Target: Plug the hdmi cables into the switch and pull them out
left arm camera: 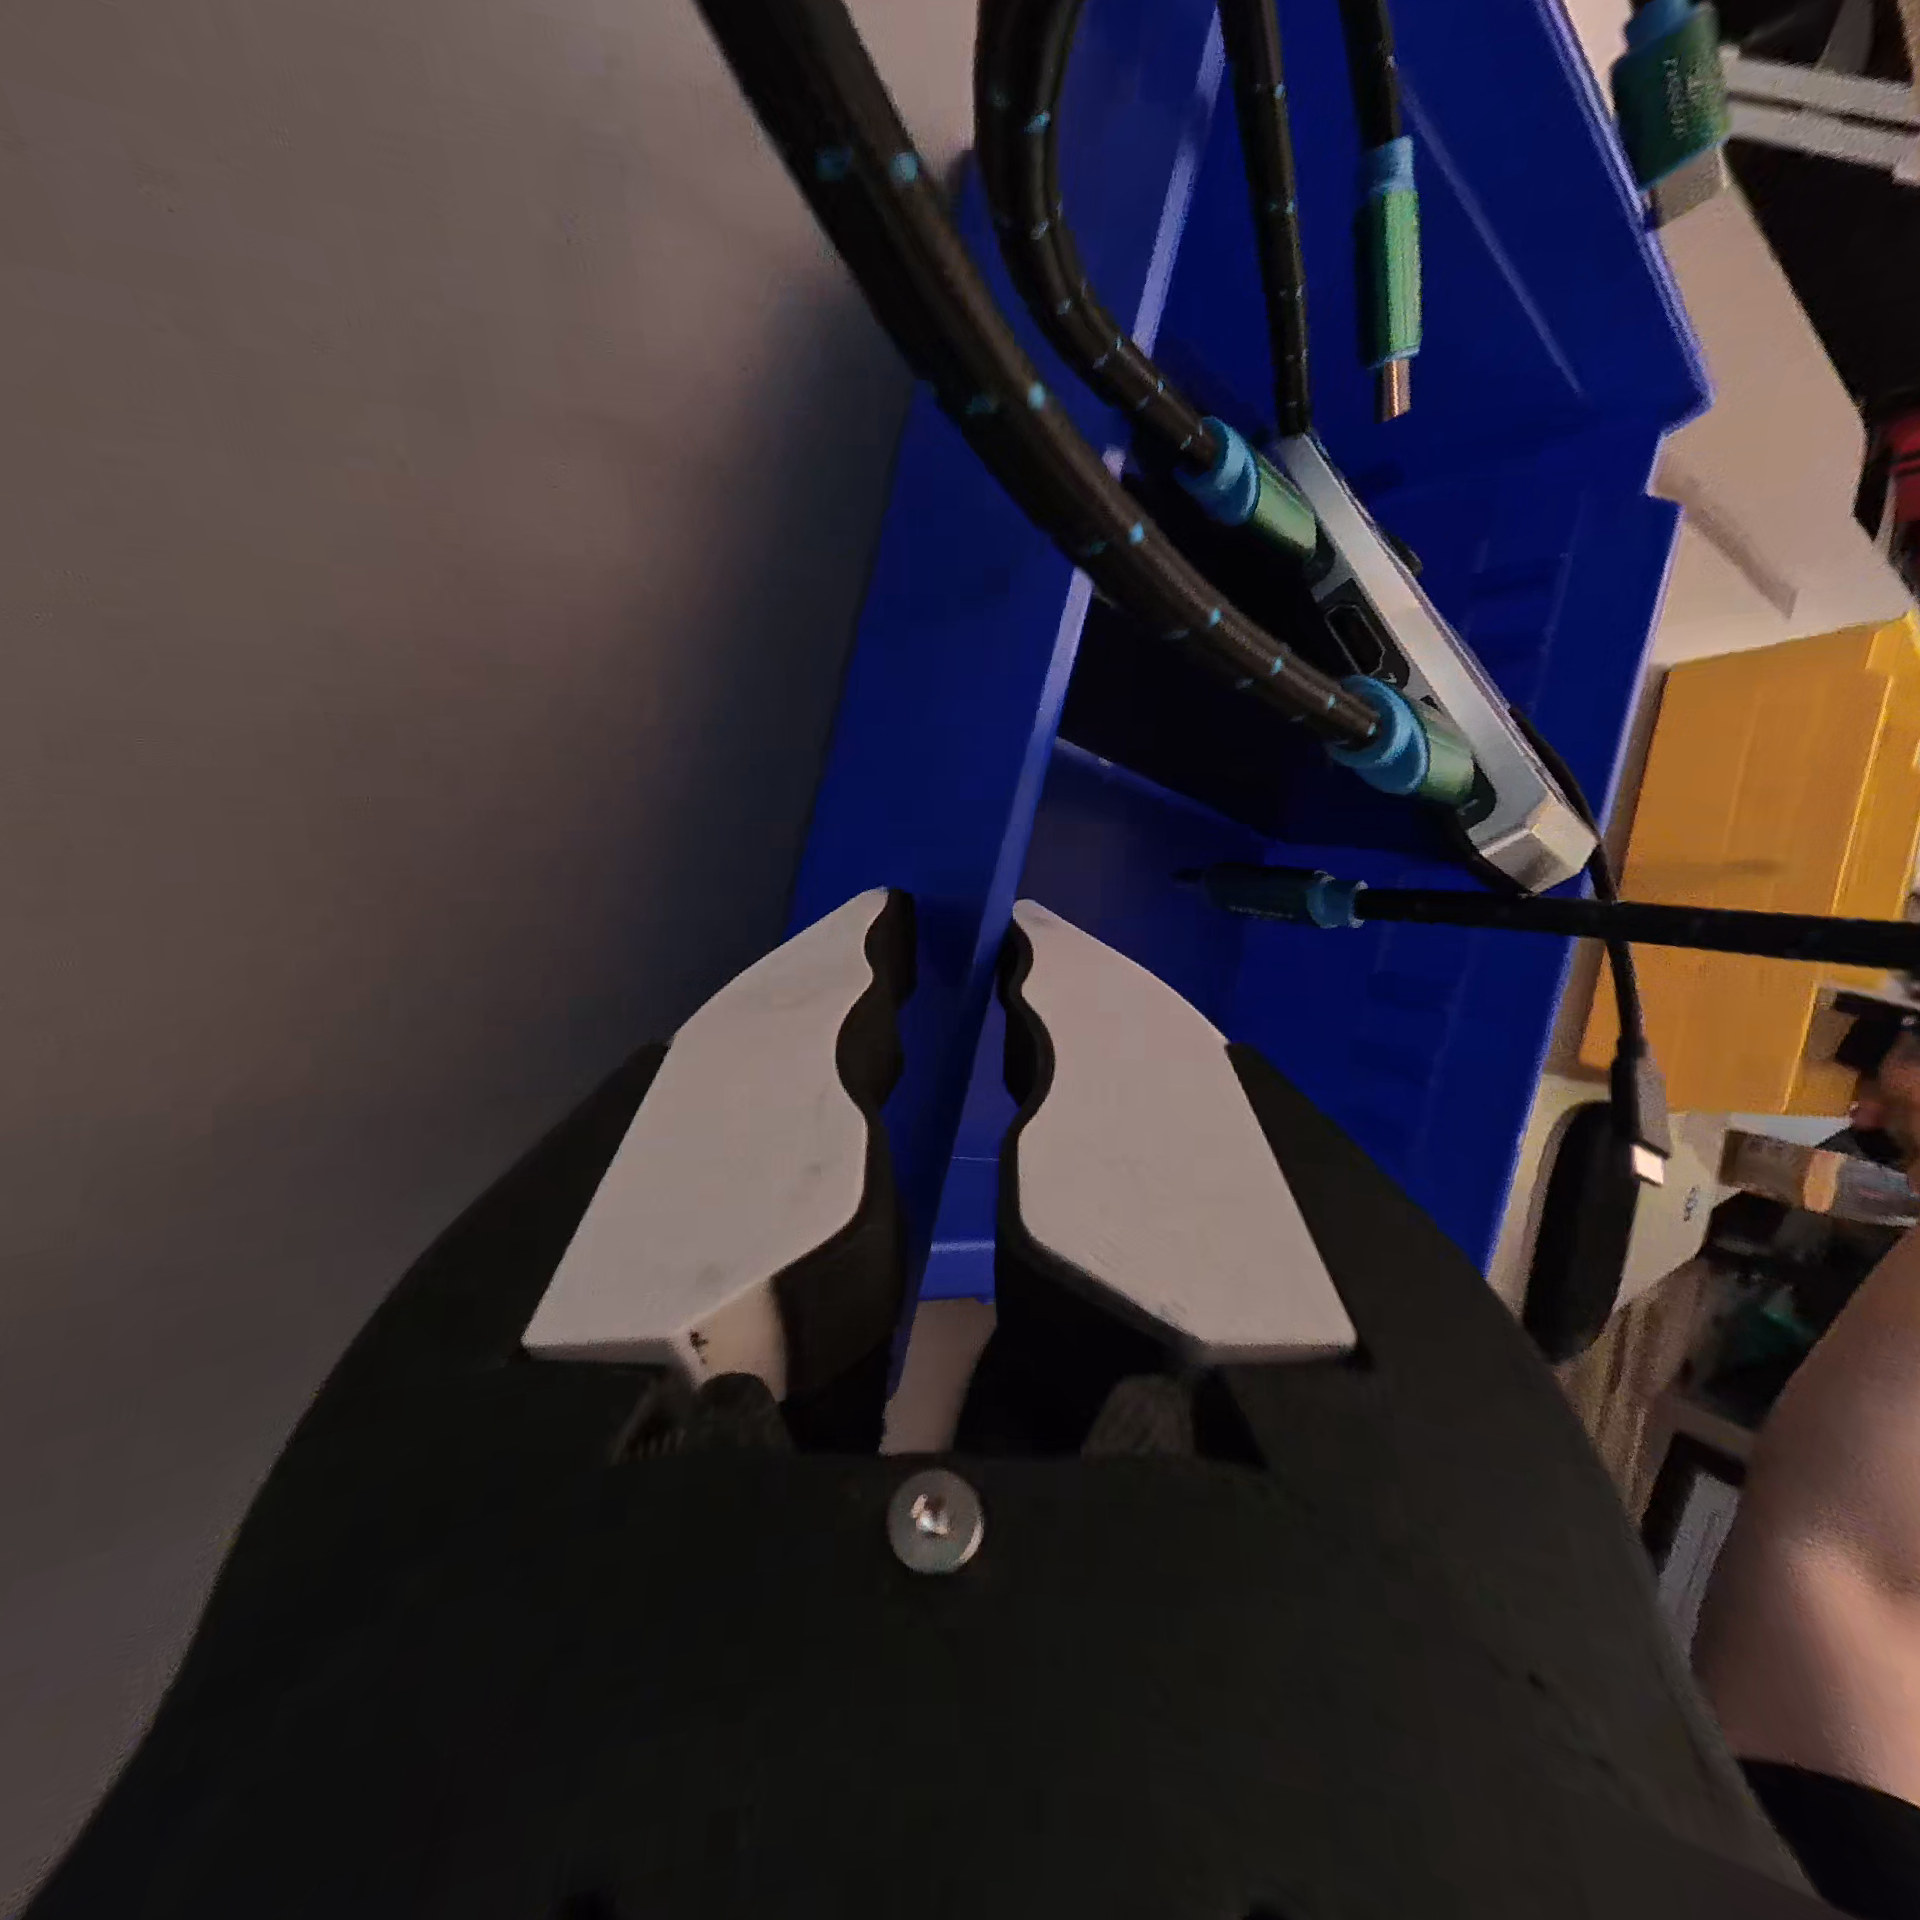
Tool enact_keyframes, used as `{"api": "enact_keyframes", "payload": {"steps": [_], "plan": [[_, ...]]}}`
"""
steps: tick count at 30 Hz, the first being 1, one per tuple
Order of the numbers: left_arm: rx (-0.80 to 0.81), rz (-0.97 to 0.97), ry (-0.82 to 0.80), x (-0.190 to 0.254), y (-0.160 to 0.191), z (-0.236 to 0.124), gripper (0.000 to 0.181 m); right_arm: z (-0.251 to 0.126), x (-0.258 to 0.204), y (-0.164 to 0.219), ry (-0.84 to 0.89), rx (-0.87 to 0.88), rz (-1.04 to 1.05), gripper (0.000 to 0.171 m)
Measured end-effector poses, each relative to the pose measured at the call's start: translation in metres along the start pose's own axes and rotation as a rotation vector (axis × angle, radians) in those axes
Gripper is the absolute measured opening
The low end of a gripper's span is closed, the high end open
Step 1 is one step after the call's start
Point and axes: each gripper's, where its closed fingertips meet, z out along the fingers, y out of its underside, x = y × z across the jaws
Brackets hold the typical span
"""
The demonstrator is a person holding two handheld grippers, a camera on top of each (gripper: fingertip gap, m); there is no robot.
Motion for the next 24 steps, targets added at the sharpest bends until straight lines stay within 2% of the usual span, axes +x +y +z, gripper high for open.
{"api": "enact_keyframes", "payload": {"steps": [6,17,24], "plan": [[0.039,-0.051,0.045,-0.005,-0.002,-0.005,0.017,-0.003,0.005,0.011,0.015,-0.011,-0.053,0.008],[-0.097,0.021,0.038,0.011,0.024,-0.005,0.015,-0.004,0.017,0.013,0.030,-0.027,0.016,0.006],[-0.084,0.008,0.063,0.009,0.020,-0.005,0.016,-0.004,0.015,0.012,0.035,-0.022,0.029,0.006]]}}
